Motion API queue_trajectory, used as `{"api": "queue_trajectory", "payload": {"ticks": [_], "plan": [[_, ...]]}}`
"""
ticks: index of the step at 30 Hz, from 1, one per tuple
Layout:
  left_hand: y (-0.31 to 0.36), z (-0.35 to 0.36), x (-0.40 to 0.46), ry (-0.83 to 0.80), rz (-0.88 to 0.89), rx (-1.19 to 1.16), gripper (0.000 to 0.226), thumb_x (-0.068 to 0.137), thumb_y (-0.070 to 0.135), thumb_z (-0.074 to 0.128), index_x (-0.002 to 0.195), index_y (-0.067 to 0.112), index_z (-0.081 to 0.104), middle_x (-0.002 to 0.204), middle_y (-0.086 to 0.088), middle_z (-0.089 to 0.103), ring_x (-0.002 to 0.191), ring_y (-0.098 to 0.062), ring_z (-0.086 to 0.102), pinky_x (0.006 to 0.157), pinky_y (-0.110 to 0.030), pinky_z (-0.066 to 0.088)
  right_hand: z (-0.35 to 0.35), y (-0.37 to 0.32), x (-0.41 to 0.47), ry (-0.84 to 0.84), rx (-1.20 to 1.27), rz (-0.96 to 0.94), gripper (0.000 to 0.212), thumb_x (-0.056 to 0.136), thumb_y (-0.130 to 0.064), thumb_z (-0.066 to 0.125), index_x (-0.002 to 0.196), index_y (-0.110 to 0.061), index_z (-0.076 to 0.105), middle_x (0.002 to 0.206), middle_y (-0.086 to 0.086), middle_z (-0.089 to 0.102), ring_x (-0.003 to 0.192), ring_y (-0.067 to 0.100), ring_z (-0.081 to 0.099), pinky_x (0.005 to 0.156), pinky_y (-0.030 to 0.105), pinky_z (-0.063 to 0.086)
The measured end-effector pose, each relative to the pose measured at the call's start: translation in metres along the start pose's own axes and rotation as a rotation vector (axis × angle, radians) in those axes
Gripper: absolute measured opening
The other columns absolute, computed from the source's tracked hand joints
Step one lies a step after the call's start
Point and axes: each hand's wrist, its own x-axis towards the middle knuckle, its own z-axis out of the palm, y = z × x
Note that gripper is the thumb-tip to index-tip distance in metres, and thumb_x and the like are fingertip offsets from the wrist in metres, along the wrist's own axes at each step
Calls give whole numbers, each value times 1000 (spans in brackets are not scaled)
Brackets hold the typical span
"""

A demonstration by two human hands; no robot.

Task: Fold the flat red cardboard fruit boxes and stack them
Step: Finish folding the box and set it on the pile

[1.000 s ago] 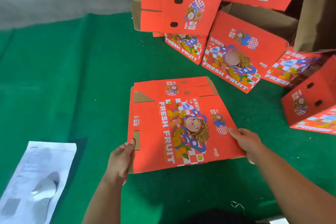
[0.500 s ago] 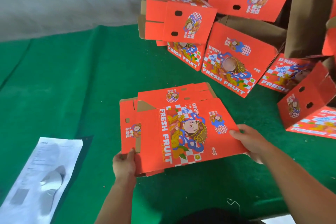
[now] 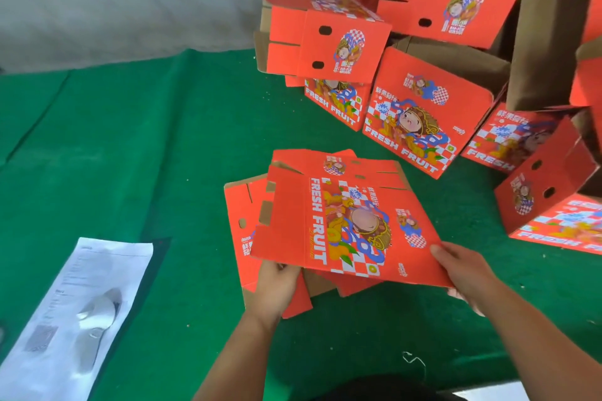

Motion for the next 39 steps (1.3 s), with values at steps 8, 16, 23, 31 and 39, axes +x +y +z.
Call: {"api": "queue_trajectory", "payload": {"ticks": [8,16,23,31,39], "plan": [[67,31,7,-134,-47,-674,83,85,84,49,149,31,52,146,0,62,136,-21,56,114,-46,40,55,15,-35,-169,-26,48,27,108,-25,51,132,-15,57,128,4,67,109,23,65,99,43,51],[75,29,7,246,179,-371,19,90,32,72,103,20,79,94,5,80,77,-6,74,60,-21,58,30,-31,-34,-151,-196,-137,77,99,-39,65,162,-34,22,166,8,25,150,26,32,121,41,26],[100,17,25,364,162,-316,40,74,64,74,64,26,72,55,5,60,44,-14,60,45,-30,57,-45,-127,7,-10,298,-438,40,103,-45,55,141,-39,48,133,-18,61,114,-2,59,103,33,42],[107,71,25,170,422,29,43,80,55,78,117,41,60,115,-2,70,98,-11,71,82,-32,59,-74,-130,-18,-434,230,-242,87,50,-106,48,129,-67,50,132,-33,61,137,18,47,98,36,43],[97,91,12,4,265,89,19,83,34,76,100,28,83,101,4,81,90,-6,75,72,-13,54,-101,-139,5,19,184,-553,109,65,-88,48,160,-41,21,167,-8,25,151,12,28,122,35,22]]}}
